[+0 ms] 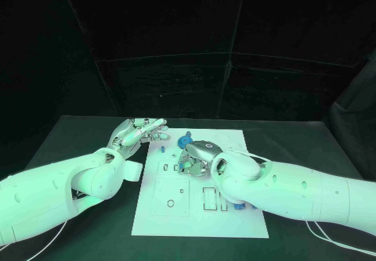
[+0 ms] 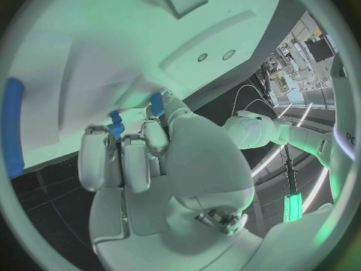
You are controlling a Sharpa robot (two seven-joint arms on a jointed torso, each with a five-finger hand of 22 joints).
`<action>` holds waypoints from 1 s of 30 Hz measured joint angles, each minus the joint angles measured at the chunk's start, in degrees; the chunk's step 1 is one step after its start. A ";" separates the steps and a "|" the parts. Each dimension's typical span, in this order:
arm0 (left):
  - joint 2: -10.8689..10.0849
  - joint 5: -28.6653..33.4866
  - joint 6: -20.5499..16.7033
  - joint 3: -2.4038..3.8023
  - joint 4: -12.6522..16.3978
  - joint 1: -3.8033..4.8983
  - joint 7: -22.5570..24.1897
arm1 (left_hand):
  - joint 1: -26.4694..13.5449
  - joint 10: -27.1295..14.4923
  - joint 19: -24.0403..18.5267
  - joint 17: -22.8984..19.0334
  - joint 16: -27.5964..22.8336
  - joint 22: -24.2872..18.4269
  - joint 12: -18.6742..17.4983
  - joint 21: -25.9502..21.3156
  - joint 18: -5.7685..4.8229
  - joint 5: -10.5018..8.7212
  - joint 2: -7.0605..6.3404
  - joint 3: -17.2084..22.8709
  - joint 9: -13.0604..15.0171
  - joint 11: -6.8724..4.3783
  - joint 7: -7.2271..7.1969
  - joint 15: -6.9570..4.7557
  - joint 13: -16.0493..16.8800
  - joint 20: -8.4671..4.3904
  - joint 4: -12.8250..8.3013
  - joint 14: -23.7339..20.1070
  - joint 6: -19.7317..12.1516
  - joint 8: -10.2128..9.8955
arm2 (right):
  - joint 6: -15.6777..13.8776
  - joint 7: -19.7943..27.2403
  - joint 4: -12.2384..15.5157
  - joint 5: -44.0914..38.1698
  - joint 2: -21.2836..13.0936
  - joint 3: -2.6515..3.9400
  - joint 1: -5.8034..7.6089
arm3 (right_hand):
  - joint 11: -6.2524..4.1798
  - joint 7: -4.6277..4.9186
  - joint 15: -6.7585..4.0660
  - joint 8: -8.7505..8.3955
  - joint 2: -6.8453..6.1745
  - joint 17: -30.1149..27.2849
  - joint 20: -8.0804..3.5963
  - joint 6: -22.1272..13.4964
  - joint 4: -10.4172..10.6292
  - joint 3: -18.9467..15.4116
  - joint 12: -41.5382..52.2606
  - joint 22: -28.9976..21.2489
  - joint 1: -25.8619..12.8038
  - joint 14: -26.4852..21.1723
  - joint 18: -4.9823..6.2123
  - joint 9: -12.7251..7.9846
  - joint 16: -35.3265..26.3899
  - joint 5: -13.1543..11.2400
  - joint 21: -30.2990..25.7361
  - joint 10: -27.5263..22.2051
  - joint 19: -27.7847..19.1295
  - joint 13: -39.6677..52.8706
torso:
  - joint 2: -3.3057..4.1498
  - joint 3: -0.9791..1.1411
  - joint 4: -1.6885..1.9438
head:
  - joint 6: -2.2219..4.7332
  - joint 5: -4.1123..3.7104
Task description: Assemble the parts on the task board
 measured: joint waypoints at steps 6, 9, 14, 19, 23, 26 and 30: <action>-0.02 0.01 0.00 0.00 -0.03 0.00 -0.05 | 0.00 0.00 0.00 0.00 0.00 0.00 -0.23 0.00 0.00 0.00 0.00 0.00 0.00 0.00 0.00 0.00 0.00 0.00 0.00 0.00 0.00 0.00 | 0.68 -0.54 -0.04 -0.41 0.06 -0.06 -0.02 | 1.04 0.74 0.07 -1.08 -1.17 0.01 0.41 -1.74 0.83 -0.37 -2.47 -0.04 -1.52 -0.08 0.00 -0.69 -0.22 0.01 -0.26 -1.49 -0.41 -1.78 | 0.01 0.00 0.02 | -0.07 -0.09; -0.02 0.01 0.00 0.00 -0.05 0.00 -0.07 | 0.00 0.00 0.00 -0.01 0.00 0.00 -0.23 0.00 0.01 0.00 0.00 0.00 0.00 0.00 0.00 0.00 0.00 0.00 0.00 0.00 0.00 0.00 | 0.77 -0.79 -0.01 -0.66 0.06 -0.02 -0.02 | 0.95 0.82 0.42 -1.09 -1.48 0.01 0.41 -1.83 0.85 -0.39 -2.75 -0.07 -1.82 0.00 0.00 -0.81 -0.47 0.01 -0.26 -1.78 -0.41 -2.20 | 0.00 0.00 0.02 | -0.11 -0.13; -0.02 0.01 0.01 0.00 -0.09 0.00 -0.11 | 0.00 0.00 0.00 -0.01 0.00 0.00 -0.23 0.00 0.01 0.00 0.00 0.00 0.01 0.00 0.00 0.00 -0.01 0.00 0.00 0.00 0.00 0.00 | 0.80 -1.17 0.05 -0.96 0.07 -0.02 -0.01 | 1.30 0.84 0.42 -1.41 -2.00 0.00 0.61 -2.29 1.20 -0.73 -3.63 -0.29 -2.33 0.00 0.00 -0.79 -0.54 0.01 -0.26 -2.16 -0.61 -2.79 | -0.01 0.00 0.02 | -0.18 -0.16; -0.02 0.03 0.01 -0.01 -0.12 0.00 -0.16 | 0.00 0.00 0.00 0.04 0.00 0.00 -0.23 0.00 0.00 0.00 0.00 0.00 0.01 0.00 0.00 0.00 -0.01 0.00 0.00 0.00 0.00 0.00 | 0.76 -1.52 0.13 -1.17 0.11 -0.04 -0.01 | 1.35 1.09 0.42 -1.58 -2.94 0.00 0.82 -2.84 1.62 -1.16 -4.37 -0.47 -3.27 0.00 0.00 -0.74 -0.74 0.20 -0.48 -2.59 -0.83 -3.45 | -0.02 0.00 0.04 | -0.18 -0.19; -0.06 0.03 0.01 -0.01 -0.14 0.00 -0.20 | 0.00 0.00 0.00 0.04 0.00 0.00 -0.23 0.00 0.00 0.00 0.00 0.00 0.01 0.00 0.00 0.00 -0.01 0.00 0.00 0.00 0.00 0.00 | 0.69 -1.73 0.18 -1.27 0.11 -0.07 -0.06 | 1.55 1.21 0.83 -2.00 -3.90 0.00 1.04 -3.84 2.36 -1.56 -4.46 -0.66 -4.23 0.01 0.00 -0.88 -0.98 0.23 -0.70 -2.80 -1.04 -3.73 | -0.02 0.00 0.07 | -0.21 -0.21; -0.06 0.03 0.01 -0.01 -0.15 0.00 -0.23 | 0.00 0.00 -0.01 0.04 0.00 -0.01 -0.23 0.00 0.00 0.00 0.00 0.00 0.01 0.00 0.00 0.00 -0.01 0.01 0.00 0.00 0.00 0.00 | 0.54 -1.84 0.18 -1.33 0.10 -0.09 -0.07 | 1.56 1.32 0.82 -2.08 -5.04 0.00 1.03 -4.38 3.40 -2.44 -4.46 -0.67 -5.38 0.01 0.00 -0.90 -0.98 1.43 -0.70 -2.80 -1.03 -3.74 | -0.02 0.00 0.07 | -0.21 -0.21; -0.06 0.03 0.01 -0.01 -0.18 0.00 -0.26 | 0.00 0.00 -0.01 0.04 0.00 -0.01 -0.23 0.00 0.00 0.00 0.00 0.00 0.01 0.00 0.00 0.00 -0.06 0.01 0.00 0.00 0.00 0.00 | 0.10 -2.04 0.17 -1.36 0.10 -0.14 -0.13 | 1.89 1.51 0.84 -2.16 -6.07 0.00 1.06 -5.46 4.90 -3.96 -5.40 -0.81 -6.40 -0.01 0.00 -0.89 -1.32 2.32 -0.76 -3.26 -1.06 -4.42 | -0.02 0.01 0.07 | -0.21 -0.21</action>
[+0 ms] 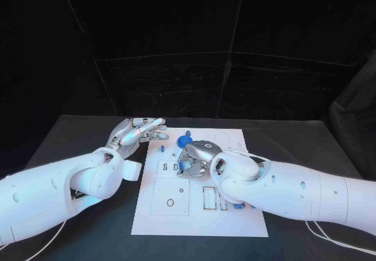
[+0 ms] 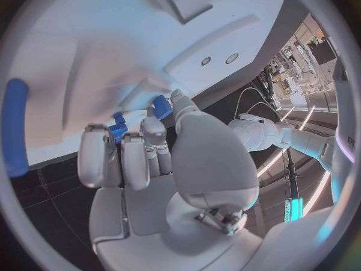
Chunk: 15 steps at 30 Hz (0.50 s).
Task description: Assemble the parts on the task board
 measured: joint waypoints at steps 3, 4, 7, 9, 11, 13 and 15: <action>0.00 0.00 0.00 0.00 -0.04 0.00 -0.02 | 0.00 0.01 0.26 0.22 0.00 0.00 -0.26 0.00 0.00 0.00 0.00 0.10 0.00 -0.01 0.00 0.19 0.00 0.00 -0.10 0.23 0.00 0.00 | -0.70 -0.19 0.01 0.00 -0.03 -0.10 -0.09 | 0.47 0.56 0.70 -0.22 -0.37 0.00 0.71 -2.40 2.00 -2.01 -3.08 -0.94 -0.37 -0.09 0.00 -0.08 -0.55 0.55 -0.73 -2.27 -0.71 -2.67 | 0.00 0.01 0.00 | 0.00 0.00; 0.00 0.00 0.00 0.00 -0.06 0.00 -0.03 | 0.00 0.33 0.62 0.41 0.00 0.00 -0.27 0.07 0.00 0.00 0.00 0.19 0.00 -0.05 0.11 0.10 0.00 -0.13 -0.19 0.77 0.15 0.00 | -1.07 -0.21 0.06 0.00 -0.07 -0.11 -0.12 | 0.62 0.77 0.72 -0.22 -0.66 0.00 0.92 -3.16 2.83 -2.84 -3.64 -1.35 -0.44 -0.07 0.00 -0.09 -0.91 1.04 -0.93 -2.74 -0.92 -3.25 | 0.00 0.01 0.00 | 0.00 0.00; 0.01 0.00 0.00 0.00 -0.15 0.00 -0.13 | -0.06 1.31 2.43 1.35 0.95 0.30 -0.64 1.13 0.00 0.03 0.06 0.24 0.00 -0.47 -0.29 -0.53 0.00 -0.71 -0.24 3.06 0.73 0.00 | -2.43 0.08 0.52 0.08 -0.42 -0.11 -0.15 | 1.09 1.26 1.12 -0.22 -1.56 0.00 1.41 -4.90 5.07 -5.13 -5.26 -2.90 0.35 -0.10 0.01 -0.16 -1.88 2.59 -1.77 -4.24 -2.00 -4.91 | 0.00 0.02 -0.01 | 0.00 0.00; 0.01 -0.15 -0.08 0.00 -0.27 0.00 -0.37 | -0.73 3.49 6.46 3.52 4.19 1.39 -0.52 3.56 -0.01 0.41 -0.06 0.24 0.09 -1.41 -1.07 -2.09 0.23 -2.26 -0.24 8.73 2.12 0.06 | -3.65 1.63 1.08 0.67 -1.05 -0.10 -0.15 | 1.70 1.93 1.68 -0.22 -1.99 -0.06 1.66 -7.67 5.99 -7.20 -7.75 -5.56 1.37 0.01 0.01 -0.27 -3.19 4.06 -3.30 -6.52 -4.08 -7.20 | 0.00 0.05 -0.02 | -0.04 0.00; -0.02 -0.46 -0.27 0.00 -0.36 0.00 -0.75 | -1.19 5.49 10.43 6.08 7.41 2.59 -0.22 6.13 -0.01 0.41 -0.53 0.24 0.34 -2.56 -1.92 -3.52 0.55 -3.75 -0.24 13.54 3.57 0.50 | -4.67 4.31 1.95 1.85 -2.06 -0.05 -0.16 | 2.04 2.36 1.84 -0.22 -0.62 -0.51 1.99 -9.33 5.93 -7.74 -8.16 -7.27 2.72 0.00 0.05 -0.27 -3.86 4.64 -4.38 -7.86 -5.38 -7.89 | -0.01 0.12 -0.07 | -0.05 0.09; -0.10 -0.86 -0.52 0.00 -0.48 0.00 -1.22 | -1.84 7.74 13.96 9.30 11.28 3.87 0.04 8.75 -0.01 0.41 -0.76 0.24 0.42 -3.56 -2.76 -4.83 0.88 -5.08 -0.24 15.49 4.41 0.50 | -5.46 7.32 3.05 3.27 -3.35 -0.01 -0.17 | 2.23 2.57 2.03 0.13 0.27 -0.65 2.19 -9.69 5.85 -7.81 -8.16 -7.91 3.62 -0.19 0.91 -0.23 -4.00 4.88 -4.72 -8.24 -5.73 -8.03 | -0.04 0.15 -0.10 | -0.03 0.15; -0.20 -1.55 -0.81 0.00 -0.74 0.00 -1.99 | -2.21 10.16 16.33 19.93 22.80 5.41 0.13 11.54 -0.01 0.41 -1.13 0.27 0.42 -4.41 -3.45 -5.46 1.44 -6.30 -0.21 16.07 5.10 0.49 | -6.28 11.27 4.48 5.41 -5.13 0.26 -0.19 | 2.23 2.33 2.03 1.12 0.93 -0.30 2.19 -9.44 5.52 -8.14 -7.25 -7.91 4.92 -0.19 0.93 0.00 -3.95 5.33 -4.72 -8.24 -5.73 -7.87 | -0.07 0.15 -0.13 | 0.04 0.15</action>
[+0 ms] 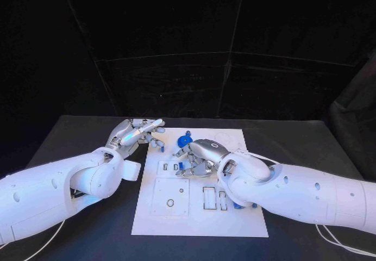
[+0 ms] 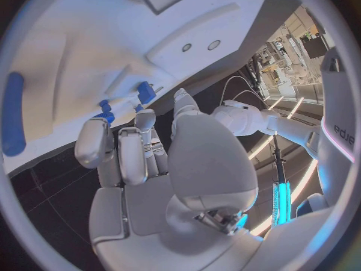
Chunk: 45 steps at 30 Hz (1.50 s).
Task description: Assemble the parts on the task board
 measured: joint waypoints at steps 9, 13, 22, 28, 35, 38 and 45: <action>0.13 -8.13 -0.13 -0.01 -2.01 0.39 -10.89 | -5.84 7.12 2.11 37.71 39.22 8.37 9.44 11.22 0.00 0.00 -0.45 -2.65 0.76 -1.93 -1.33 -1.72 9.08 -1.81 4.28 0.09 0.44 -0.33 | -1.40 13.74 4.44 14.17 -9.92 1.86 4.25 | -1.29 -1.03 -0.24 2.84 2.58 -0.25 -0.95 2.63 -2.22 0.36 -1.25 -1.53 4.04 0.23 -0.01 0.27 -0.10 1.00 -1.17 -1.39 -0.83 -2.56 | -0.52 0.00 0.06 | -0.15 0.18; 1.41 -14.74 1.83 -0.03 -3.04 1.61 -20.16 | -8.79 1.91 -1.12 40.55 41.97 11.84 18.61 15.21 0.00 -0.12 0.60 -5.72 2.16 -1.58 -1.27 -1.73 17.81 -1.55 8.53 0.10 -0.82 1.98 | -1.32 16.70 4.18 21.09 -14.72 2.13 7.08 | -1.13 -0.91 -0.23 2.84 2.93 -0.57 -0.78 2.31 -2.38 0.20 -1.77 -2.33 4.39 0.23 -0.02 0.13 -0.37 1.01 -1.62 -1.94 -1.42 -3.29 | -1.15 0.17 0.03 | -0.47 0.46; 6.42 -34.42 13.06 -3.08 -6.54 7.39 -41.45 | -8.63 -2.87 3.76 41.54 54.33 37.28 41.97 35.71 -2.51 -0.27 0.11 -13.14 9.14 -3.29 -3.04 -2.77 38.65 -2.38 14.34 -0.12 -1.53 13.41 | -0.91 18.69 2.16 31.41 -18.79 2.14 8.83 | -1.12 -1.11 -0.23 3.12 2.99 -0.77 -0.79 2.51 -2.54 0.04 -1.35 -2.22 4.45 0.22 -0.02 0.14 -0.37 1.01 -1.62 -1.50 -1.42 -3.11 | -2.76 0.84 -0.46 | -1.35 1.22; 10.97 -42.28 18.84 -6.96 -9.74 11.65 -49.88 | -5.93 -4.80 5.21 41.54 53.56 43.75 45.12 40.50 -2.61 -0.27 0.52 -15.70 14.17 -3.65 -3.60 -2.76 41.45 -3.10 15.48 -0.11 -4.81 19.14 | -0.38 18.68 0.93 33.63 -18.74 2.14 9.01 | -1.12 -1.10 -0.23 3.12 2.99 -1.33 -0.79 2.52 -2.54 0.04 -1.35 -2.67 4.45 0.22 -0.03 0.14 -0.72 1.01 -1.64 -1.50 -1.41 -3.52 | -3.63 1.19 -0.47 | -1.57 1.51; 15.25 -46.25 22.49 -8.07 -12.25 12.79 -55.37 | -5.70 -1.35 10.13 41.54 56.93 53.85 51.09 46.34 -4.90 -0.27 0.76 -17.30 17.22 -4.14 -3.95 -3.61 47.62 -3.43 16.30 -0.07 -5.34 22.53 | 0.37 18.22 0.17 34.81 -17.93 2.14 9.05 | -1.12 -1.10 -0.23 3.12 2.99 -1.86 -0.81 2.52 -2.54 0.04 -1.90 -3.36 4.45 0.22 -0.03 0.14 -1.16 1.24 -2.05 -1.50 -1.85 -4.29 | -3.98 1.42 -0.53 | -1.71 1.79; 16.52 -47.01 23.27 -8.20 -13.10 12.92 -56.77 | -5.70 -0.19 11.35 41.53 57.09 57.36 53.39 48.50 -4.90 -0.26 0.76 -18.03 18.72 -4.51 -4.44 -3.66 49.99 -3.77 17.02 -0.02 -5.83 24.03 | 0.65 17.95 0.00 34.94 -17.69 2.14 9.06 | -1.12 -1.10 -0.23 3.34 2.99 -1.97 -0.81 2.52 -2.54 0.04 -1.90 -3.45 4.45 0.22 -0.03 0.14 -1.45 1.24 -2.31 -1.50 -1.84 -4.51 | -3.99 1.46 -0.54 | -1.77 1.80; 18.78 -48.11 24.47 -8.28 -14.20 13.03 -58.65 | -5.70 0.71 12.05 41.53 57.09 60.62 55.54 50.25 -5.76 -0.25 0.76 -19.17 20.93 -5.01 -4.85 -3.86 52.41 -4.06 17.84 -0.22 -6.24 26.17 | 1.63 17.04 -0.46 34.86 -16.89 2.12 9.06 | -1.35 -1.10 -0.22 3.33 2.99 -2.73 -0.81 2.52 -2.49 -0.80 -2.46 -4.58 4.45 0.22 0.89 0.14 -2.14 1.23 -3.00 -1.73 -2.46 -5.25 | -3.89 1.47 -0.55 | -1.96 1.99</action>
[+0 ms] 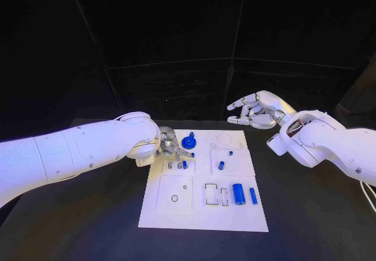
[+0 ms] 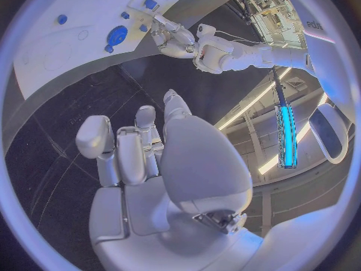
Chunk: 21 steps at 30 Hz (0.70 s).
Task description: Assemble the parts on the task board
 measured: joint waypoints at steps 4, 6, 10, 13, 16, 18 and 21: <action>1.25 -0.34 0.65 -0.01 -0.46 0.00 -0.73 | 0.00 0.00 0.00 0.00 0.00 0.35 0.30 0.34 0.01 0.00 0.00 -0.16 0.48 0.00 0.00 -0.21 0.30 0.00 0.16 0.21 0.00 0.23 | 0.59 -0.61 -0.21 -0.31 0.27 0.00 0.00 | 0.00 0.00 0.00 0.28 0.00 -0.19 -0.20 0.00 0.06 -0.06 0.00 -0.29 0.00 0.00 0.00 0.00 -0.11 0.00 -0.16 0.00 -0.20 -0.11 | 0.14 0.01 -0.10 | -0.03 0.31; 1.54 -0.45 0.91 -0.02 -0.64 0.00 -1.00 | -0.03 0.02 0.00 0.00 0.00 0.37 0.30 0.34 0.00 0.00 0.03 -0.16 0.52 0.02 0.00 -0.21 0.33 0.00 0.16 0.21 0.00 0.26 | 0.80 -0.87 -0.27 -0.44 0.26 0.00 0.00 | 0.00 0.00 0.00 0.28 0.00 -0.23 -0.20 0.00 0.06 -0.06 0.00 -0.33 0.00 0.00 -0.01 0.00 -0.11 0.00 -0.16 0.00 -0.19 -0.11 | 0.20 0.01 -0.10 | -0.03 0.38; 1.93 -0.62 1.35 -0.03 -1.02 0.01 -1.49 | -0.24 0.20 0.00 -0.01 0.00 0.68 0.53 0.34 0.00 0.00 0.24 -0.16 0.83 0.20 -0.20 -0.21 0.53 0.00 0.16 0.21 -0.20 0.50 | 1.14 -1.36 -0.39 -0.68 0.25 0.00 0.00 | 0.01 0.00 0.00 0.28 0.00 -0.23 -0.20 0.00 0.22 -0.22 0.00 -0.33 0.00 0.00 -0.01 0.00 -0.11 0.00 -0.16 0.00 -0.19 -0.11 | 0.24 0.01 -0.14 | -0.14 0.43; 2.27 -0.70 1.72 -0.04 -1.24 0.01 -1.79 | -0.24 0.19 0.00 -0.01 0.00 0.75 0.53 0.34 0.00 0.00 0.24 -0.16 1.07 0.20 -0.20 -0.21 0.54 0.00 0.16 0.21 -0.20 0.84 | 1.25 -1.58 -0.40 -0.81 0.23 0.00 0.00 | 0.01 -0.12 0.00 0.33 0.00 -0.23 -0.20 0.12 0.06 -0.38 0.00 -0.33 0.00 0.00 -0.01 0.00 -0.11 0.00 -0.16 0.00 -0.19 -0.07 | 0.26 0.02 -0.16 | -0.20 0.45; 2.54 -0.75 2.14 -0.04 -1.55 0.01 -2.05 | 0.07 0.19 0.00 -0.01 0.00 0.77 0.53 0.34 0.01 0.00 0.55 -0.32 1.47 0.20 -0.41 -0.20 0.54 0.00 0.00 0.21 -0.41 1.11 | 1.31 -1.73 -0.39 -0.91 0.31 0.00 0.00 | 0.01 -0.21 0.00 0.49 0.00 -0.23 -0.20 0.22 0.06 -0.38 0.00 -0.32 0.00 0.00 -0.01 0.00 -0.11 0.00 -0.16 0.00 -0.19 0.02 | 0.30 0.03 -0.16 | -0.33 0.41; 2.69 -0.78 2.40 -0.04 -1.72 0.00 -2.22 | 0.06 0.19 0.00 -0.01 0.00 0.76 0.53 0.56 0.01 0.01 0.54 -0.32 1.57 0.20 -0.41 -0.21 0.54 0.00 0.00 0.21 -0.41 1.11 | 1.33 -1.79 -0.37 -0.96 0.41 -0.01 0.00 | 0.01 -0.21 0.00 0.49 0.00 -0.32 -0.20 0.22 0.06 -0.37 0.00 -0.38 0.00 0.00 -0.01 0.00 -0.40 0.29 -0.16 0.00 -0.19 0.02 | 0.30 0.03 -0.16 | -0.37 0.39; 2.87 -0.81 2.85 -0.04 -1.89 0.00 -2.48 | 0.06 0.19 0.00 -0.01 0.00 0.76 0.53 0.56 0.01 0.01 0.54 -0.31 1.64 0.20 -0.20 -0.20 0.53 0.00 0.00 0.21 -0.61 1.11 | 1.35 -1.86 -0.35 -1.02 0.53 -0.01 0.00 | 0.01 -0.21 0.00 0.49 0.00 -0.32 -0.20 0.22 0.06 -0.37 0.00 -0.38 0.00 0.00 -0.02 0.00 -0.40 0.29 -0.16 0.00 -0.19 0.02 | 0.30 0.03 -0.16 | -0.55 0.37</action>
